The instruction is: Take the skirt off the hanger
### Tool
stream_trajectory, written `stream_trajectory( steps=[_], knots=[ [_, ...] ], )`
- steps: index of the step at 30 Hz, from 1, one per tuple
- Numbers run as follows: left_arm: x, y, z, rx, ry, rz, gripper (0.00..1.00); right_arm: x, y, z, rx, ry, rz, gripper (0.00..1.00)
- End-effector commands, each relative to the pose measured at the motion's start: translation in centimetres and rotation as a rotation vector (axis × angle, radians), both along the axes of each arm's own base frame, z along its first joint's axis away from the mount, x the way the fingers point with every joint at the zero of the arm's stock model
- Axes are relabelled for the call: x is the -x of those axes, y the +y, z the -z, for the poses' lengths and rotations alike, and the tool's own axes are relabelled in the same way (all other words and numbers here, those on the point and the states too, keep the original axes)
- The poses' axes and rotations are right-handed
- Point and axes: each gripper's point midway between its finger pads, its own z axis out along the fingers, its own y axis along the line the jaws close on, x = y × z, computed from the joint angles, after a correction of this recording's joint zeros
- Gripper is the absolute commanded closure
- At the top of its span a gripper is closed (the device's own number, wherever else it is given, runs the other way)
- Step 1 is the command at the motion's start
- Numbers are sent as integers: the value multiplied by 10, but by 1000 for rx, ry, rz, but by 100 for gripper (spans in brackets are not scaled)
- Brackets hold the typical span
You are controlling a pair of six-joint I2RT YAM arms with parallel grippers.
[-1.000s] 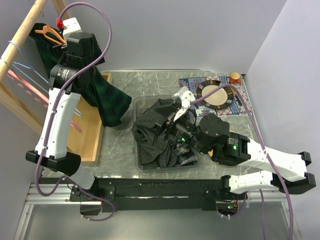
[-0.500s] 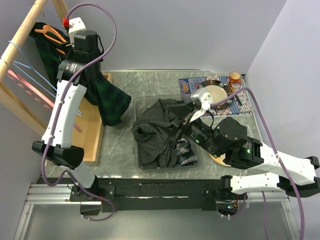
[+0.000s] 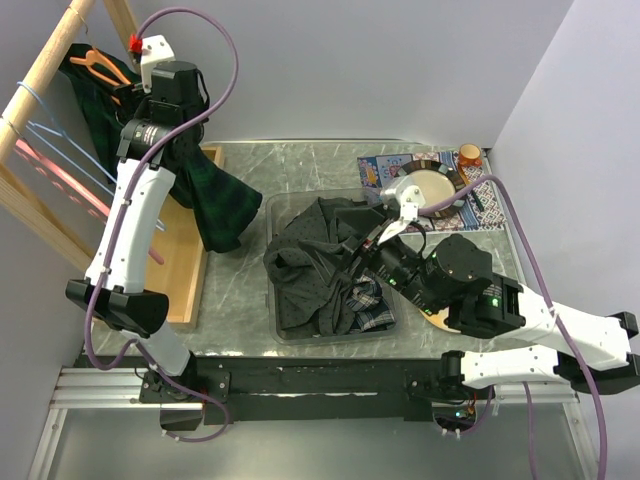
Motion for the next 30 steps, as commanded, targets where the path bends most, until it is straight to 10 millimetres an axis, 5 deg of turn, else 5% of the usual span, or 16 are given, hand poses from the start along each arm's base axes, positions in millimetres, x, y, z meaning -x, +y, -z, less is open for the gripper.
stream_trajectory(
  steps=[1, 9, 13, 18, 20, 30],
  knots=[
    [-6, 3, 1, -46, 7, -20, 7, -2, 3, -6, -22, -13, 11, 7],
    [-17, 10, 9, -45, 2, -66, 33, -2, -7, -10, -28, -20, 26, 7],
    [-16, 13, 1, -71, -9, -70, 59, -3, -9, -13, -32, -29, 36, 7],
    [-3, 20, -22, -79, -67, -88, 80, -7, 0, -2, 2, -21, 46, 6],
    [3, 25, -28, -96, -75, -109, 97, -8, 5, 1, 15, -11, 45, 6],
    [24, 31, -72, -143, -188, -163, 99, -5, 0, -7, -20, 9, 37, 7]
  ],
)
